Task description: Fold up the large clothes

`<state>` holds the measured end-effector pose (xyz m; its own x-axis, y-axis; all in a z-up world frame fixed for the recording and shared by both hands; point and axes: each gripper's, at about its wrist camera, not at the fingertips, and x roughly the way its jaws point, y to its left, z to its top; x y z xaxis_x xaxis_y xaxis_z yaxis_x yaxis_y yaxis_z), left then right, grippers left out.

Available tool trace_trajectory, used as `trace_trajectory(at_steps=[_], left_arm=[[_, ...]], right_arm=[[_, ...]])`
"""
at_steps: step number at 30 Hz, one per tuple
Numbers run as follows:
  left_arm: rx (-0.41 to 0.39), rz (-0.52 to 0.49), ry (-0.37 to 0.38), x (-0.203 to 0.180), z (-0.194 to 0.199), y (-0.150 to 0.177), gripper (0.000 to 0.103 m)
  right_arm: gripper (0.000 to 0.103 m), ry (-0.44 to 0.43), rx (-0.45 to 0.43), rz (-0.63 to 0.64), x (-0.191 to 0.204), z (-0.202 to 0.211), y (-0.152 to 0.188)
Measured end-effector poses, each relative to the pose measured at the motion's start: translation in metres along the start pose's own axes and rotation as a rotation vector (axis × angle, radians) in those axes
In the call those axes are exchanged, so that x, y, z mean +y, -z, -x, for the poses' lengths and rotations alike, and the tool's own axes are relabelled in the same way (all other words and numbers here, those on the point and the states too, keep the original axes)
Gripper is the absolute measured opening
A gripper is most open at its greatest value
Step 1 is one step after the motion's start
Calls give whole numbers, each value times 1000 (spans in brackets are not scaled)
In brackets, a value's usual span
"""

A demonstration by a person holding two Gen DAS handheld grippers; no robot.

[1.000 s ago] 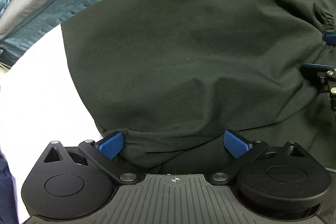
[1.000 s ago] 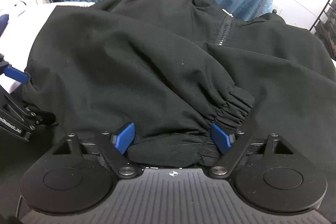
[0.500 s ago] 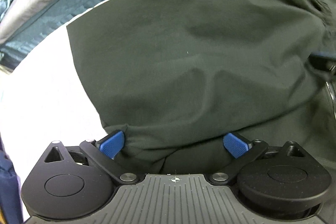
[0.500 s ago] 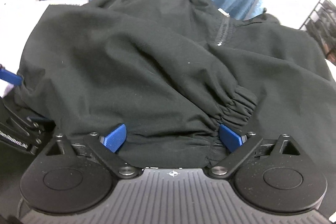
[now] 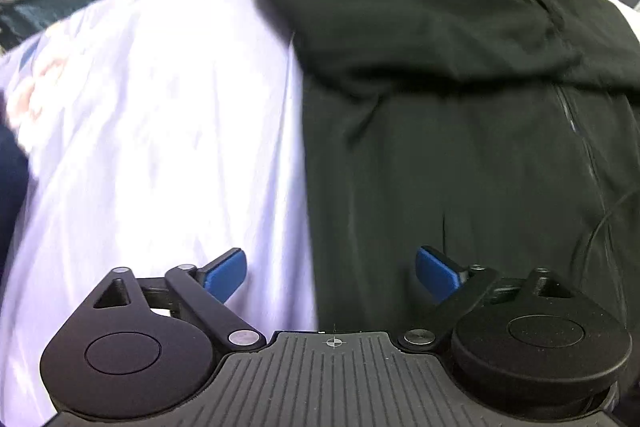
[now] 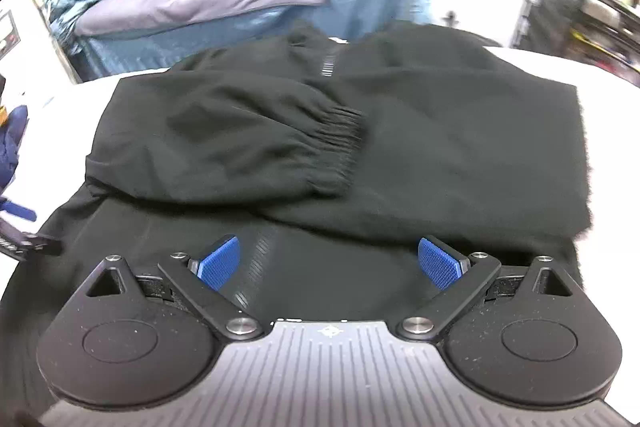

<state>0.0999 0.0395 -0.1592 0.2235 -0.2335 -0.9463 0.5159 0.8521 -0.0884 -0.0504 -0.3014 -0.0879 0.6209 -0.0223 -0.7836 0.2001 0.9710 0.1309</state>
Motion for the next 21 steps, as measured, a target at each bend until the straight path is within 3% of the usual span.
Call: trace_trajectory(at_steps=[4, 13, 21], left_arm=[[27, -14, 25, 5, 6, 30, 103], [70, -36, 105, 1, 24, 80, 103], [155, -35, 145, -2, 24, 121, 103]], right_arm=[[95, 60, -11, -100, -42, 35, 30], [71, 192, 54, -395, -133, 109, 116], [67, 159, 193, -384, -159, 141, 175]])
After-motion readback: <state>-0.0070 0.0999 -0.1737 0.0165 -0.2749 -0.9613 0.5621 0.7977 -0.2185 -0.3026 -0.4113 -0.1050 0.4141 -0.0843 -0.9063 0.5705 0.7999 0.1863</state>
